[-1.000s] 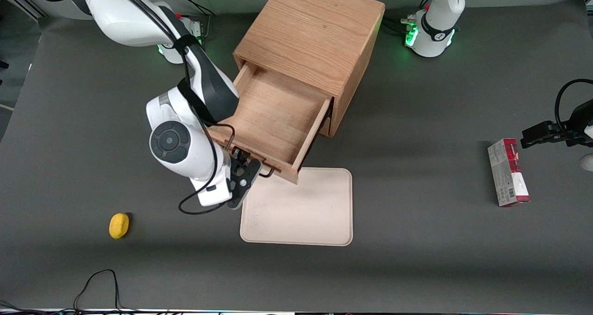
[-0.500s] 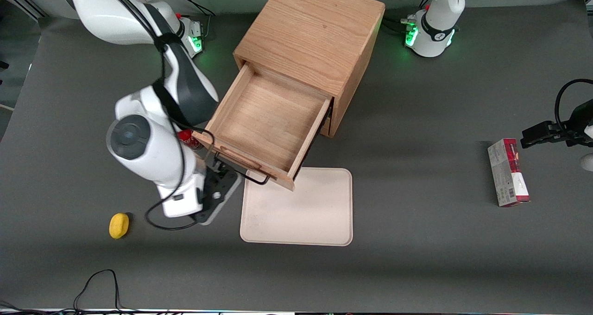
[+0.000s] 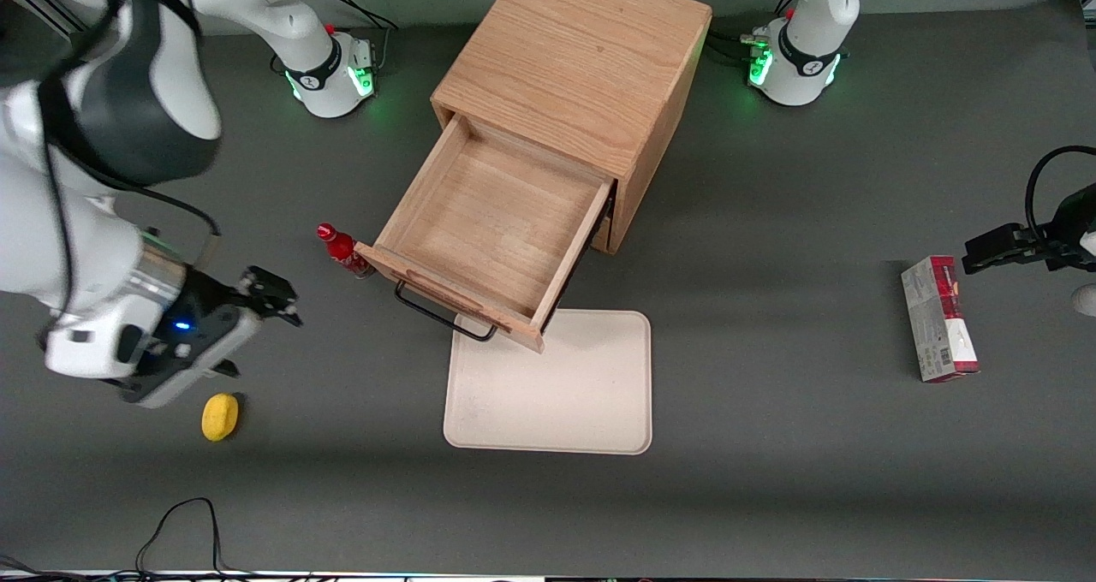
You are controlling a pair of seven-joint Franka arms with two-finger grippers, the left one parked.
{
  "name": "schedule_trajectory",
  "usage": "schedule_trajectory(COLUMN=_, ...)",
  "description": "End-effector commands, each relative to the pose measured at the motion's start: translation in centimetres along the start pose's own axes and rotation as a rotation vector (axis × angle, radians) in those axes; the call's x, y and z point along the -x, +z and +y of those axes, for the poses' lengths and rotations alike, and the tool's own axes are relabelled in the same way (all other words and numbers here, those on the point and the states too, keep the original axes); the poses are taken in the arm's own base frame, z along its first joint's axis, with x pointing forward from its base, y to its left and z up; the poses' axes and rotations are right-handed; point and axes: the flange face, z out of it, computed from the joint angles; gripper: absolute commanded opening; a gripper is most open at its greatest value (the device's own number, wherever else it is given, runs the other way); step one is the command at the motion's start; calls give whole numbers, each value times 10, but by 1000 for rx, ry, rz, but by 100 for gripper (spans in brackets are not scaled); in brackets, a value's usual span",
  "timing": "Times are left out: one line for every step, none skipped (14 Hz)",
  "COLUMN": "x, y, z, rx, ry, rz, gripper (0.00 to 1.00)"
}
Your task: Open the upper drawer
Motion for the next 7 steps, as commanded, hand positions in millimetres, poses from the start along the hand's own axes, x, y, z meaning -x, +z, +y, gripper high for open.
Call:
schedule_trajectory(x=66, y=-12, z=10, rx=-19, ry=249, rz=-47, gripper=100)
schedule_trajectory(x=88, y=-24, z=15, rx=8, ry=373, rz=-57, gripper=100)
schedule_trajectory(x=101, y=-31, z=9, rx=4, ry=428, rz=-63, gripper=100)
schedule_trajectory(x=122, y=-35, z=15, rx=-14, ry=464, rz=-79, gripper=100)
schedule_trajectory(x=137, y=-42, z=11, rx=-22, ry=469, rz=-83, gripper=100)
schedule_trajectory(x=153, y=-47, z=10, rx=-16, ry=480, rz=-94, gripper=100)
schedule_trajectory(x=164, y=-52, z=9, rx=18, ry=490, rz=-118, gripper=100)
